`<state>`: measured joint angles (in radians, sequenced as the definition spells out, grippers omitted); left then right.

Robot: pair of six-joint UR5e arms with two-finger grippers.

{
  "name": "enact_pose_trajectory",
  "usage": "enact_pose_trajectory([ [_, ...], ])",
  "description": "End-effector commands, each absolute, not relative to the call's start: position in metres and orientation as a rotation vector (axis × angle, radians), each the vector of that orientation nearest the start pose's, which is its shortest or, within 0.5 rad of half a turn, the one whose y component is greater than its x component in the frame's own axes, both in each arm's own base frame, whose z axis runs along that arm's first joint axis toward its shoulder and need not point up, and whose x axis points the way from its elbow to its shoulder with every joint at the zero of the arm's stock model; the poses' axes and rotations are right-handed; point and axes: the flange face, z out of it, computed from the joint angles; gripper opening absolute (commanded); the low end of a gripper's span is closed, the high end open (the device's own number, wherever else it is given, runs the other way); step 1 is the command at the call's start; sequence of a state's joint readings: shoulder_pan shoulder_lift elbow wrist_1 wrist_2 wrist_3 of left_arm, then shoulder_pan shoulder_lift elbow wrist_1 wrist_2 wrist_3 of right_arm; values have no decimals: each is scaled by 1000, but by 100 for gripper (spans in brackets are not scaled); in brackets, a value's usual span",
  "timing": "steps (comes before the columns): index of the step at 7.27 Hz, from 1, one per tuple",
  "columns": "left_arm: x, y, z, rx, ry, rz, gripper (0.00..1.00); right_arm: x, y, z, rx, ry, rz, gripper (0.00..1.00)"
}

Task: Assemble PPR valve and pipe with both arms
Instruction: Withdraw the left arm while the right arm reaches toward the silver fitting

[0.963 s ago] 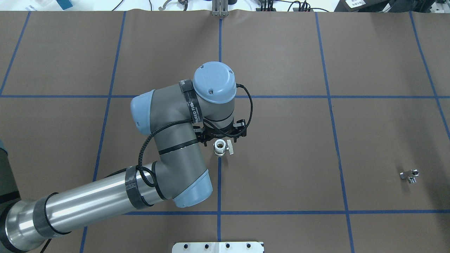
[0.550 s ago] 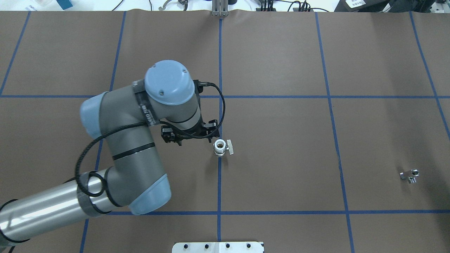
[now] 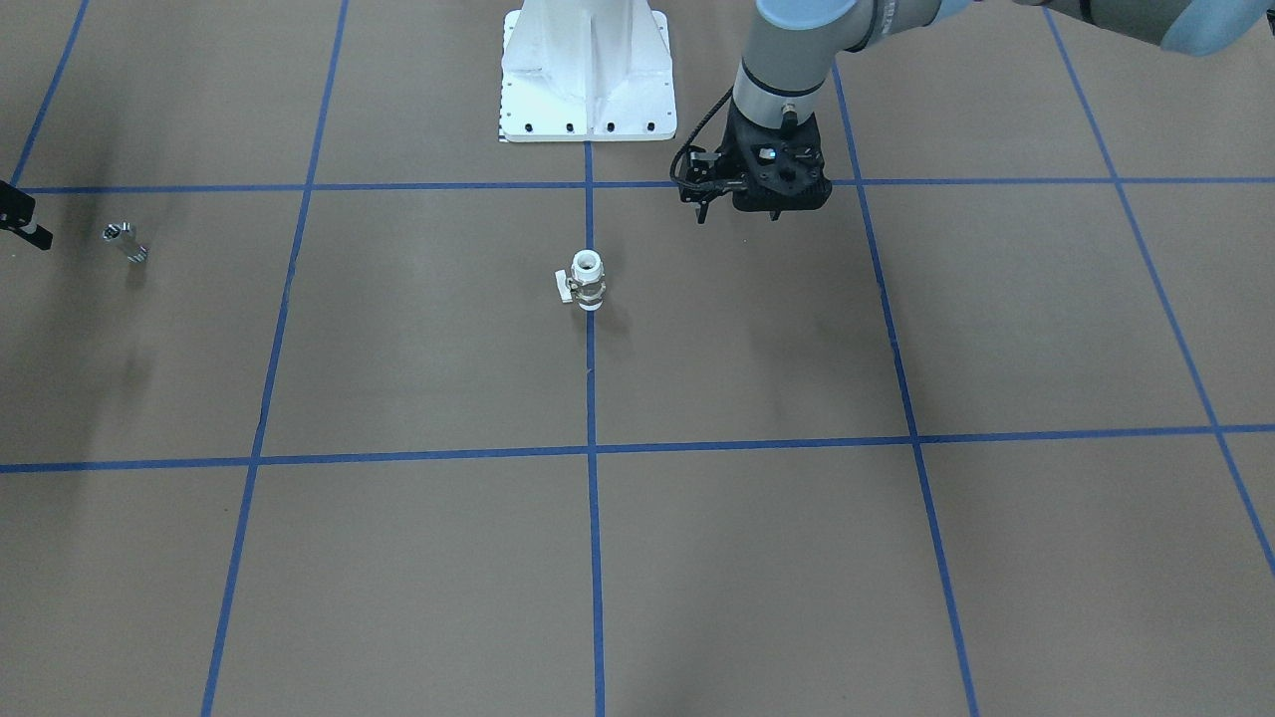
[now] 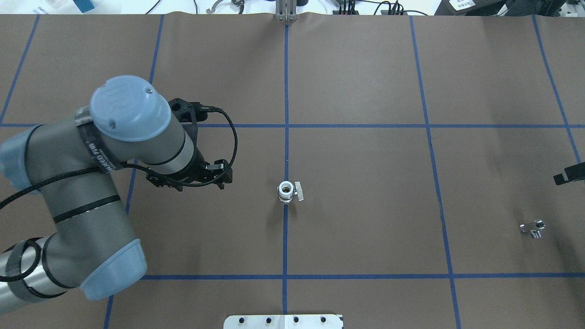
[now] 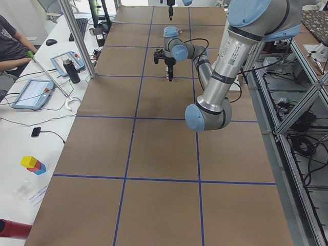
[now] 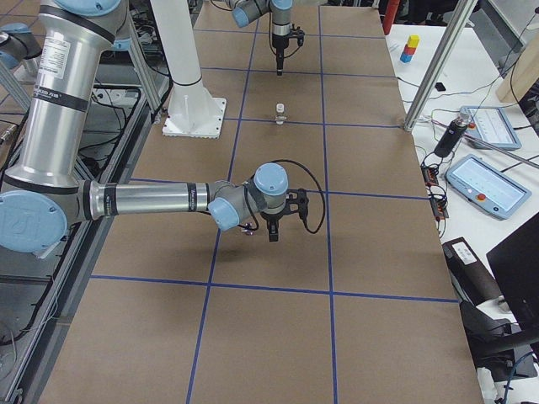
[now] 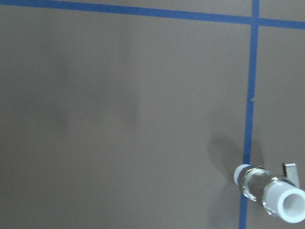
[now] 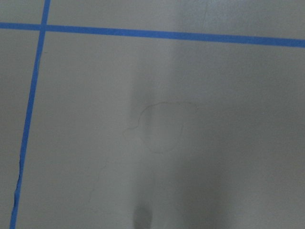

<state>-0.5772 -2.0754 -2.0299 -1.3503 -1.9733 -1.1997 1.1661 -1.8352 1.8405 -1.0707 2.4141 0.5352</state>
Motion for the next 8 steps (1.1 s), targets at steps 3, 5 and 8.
enact_pose_trajectory([
  [3,327,-371,288,42,754,17,100,-170,-361,567,-12,-873,-104,100],
  [5,326,-370,286,47,800,-39,99,-189,-346,564,-22,-839,-93,100],
  [8,323,-371,293,-21,815,-40,93,-194,-332,576,-44,-820,-101,100],
])
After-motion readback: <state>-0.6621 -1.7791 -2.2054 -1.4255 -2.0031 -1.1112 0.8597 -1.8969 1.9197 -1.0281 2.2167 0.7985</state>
